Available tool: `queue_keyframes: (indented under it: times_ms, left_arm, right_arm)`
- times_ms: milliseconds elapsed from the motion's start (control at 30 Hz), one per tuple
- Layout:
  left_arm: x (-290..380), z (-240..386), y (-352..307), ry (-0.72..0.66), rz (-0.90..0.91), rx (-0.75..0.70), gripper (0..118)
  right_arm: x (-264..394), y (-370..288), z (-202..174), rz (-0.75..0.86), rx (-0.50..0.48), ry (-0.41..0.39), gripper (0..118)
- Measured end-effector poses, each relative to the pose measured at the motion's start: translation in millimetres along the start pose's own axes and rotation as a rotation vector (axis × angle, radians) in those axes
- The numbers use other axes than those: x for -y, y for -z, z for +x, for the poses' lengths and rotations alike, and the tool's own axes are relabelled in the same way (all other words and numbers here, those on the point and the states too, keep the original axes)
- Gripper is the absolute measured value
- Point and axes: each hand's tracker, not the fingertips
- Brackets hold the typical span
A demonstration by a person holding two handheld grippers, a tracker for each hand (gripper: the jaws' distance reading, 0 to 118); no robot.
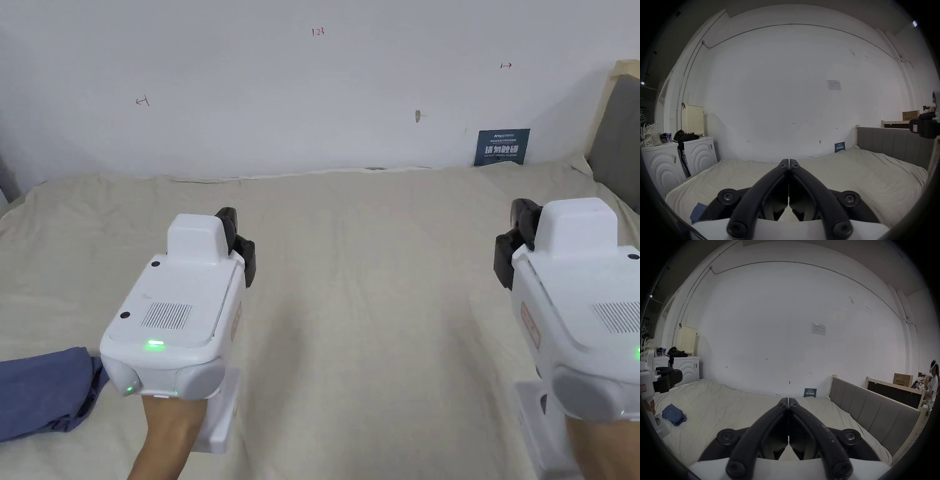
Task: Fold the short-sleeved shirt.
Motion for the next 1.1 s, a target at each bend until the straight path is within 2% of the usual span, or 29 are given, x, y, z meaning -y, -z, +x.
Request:
queue_keyframes:
  times_ms: [300, 367, 400, 433, 467, 500, 533, 567, 600, 633, 700, 733, 1100]
  left_arm:
    - [0, -1, 0, 0.002, 0.002, -0.007, 0]
    - [-2, -1, 0, -0.002, 0.003, -0.006, 3]
    - [-2, -1, 1, -0.009, 0.001, -0.003, 10]
    - [-2, -1, 1, -0.015, 0.002, -0.003, 24]
    - [-3, -1, 0, -0.021, 0.003, -0.004, 44]
    - [-3, -1, 0, -0.029, 0.004, -0.005, 68]
    - [-4, -3, 1, -0.039, 0.0, -0.003, 100]
    - [-4, -4, 2, -0.048, -0.004, 0.0, 116]
    - [-5, -5, 3, -0.056, -0.009, 0.003, 118]
    - [-5, -5, 3, -0.06, -0.008, 0.006, 118]
    - [-4, -6, 0, -0.057, 0.022, -0.006, 118]
    - [-4, -6, 0, -0.05, 0.018, -0.008, 118]
    - [-2, -11, -2, -0.033, 0.031, -0.05, 118]
  right_arm:
    - [-1, 0, 0, 0.002, 0.0, 0.001, 1]
    - [-1, 0, 0, 0.003, 0.003, 0.005, 8]
    - [-2, -1, 0, 0.004, 0.006, 0.006, 15]
    - [-2, -1, 0, 0.005, 0.002, 0.007, 21]
    - [-2, 0, -1, 0.004, 0.003, 0.008, 35]
    - [-2, 0, -1, 0.003, 0.001, 0.008, 50]
    - [-3, 0, -1, 0.002, 0.002, 0.009, 69]
    - [-3, 1, -2, 0.001, 0.002, 0.011, 93]
    - [-2, 1, -1, -0.001, -0.003, 0.015, 112]
    - [-2, 2, -2, -0.004, -0.005, 0.019, 118]
    - [-1, 2, -3, 0.011, -0.009, 0.03, 118]
    - [-1, 0, -5, 0.024, 0.022, 0.016, 118]
    - [-1, 1, -9, 0.022, 0.013, 0.031, 118]
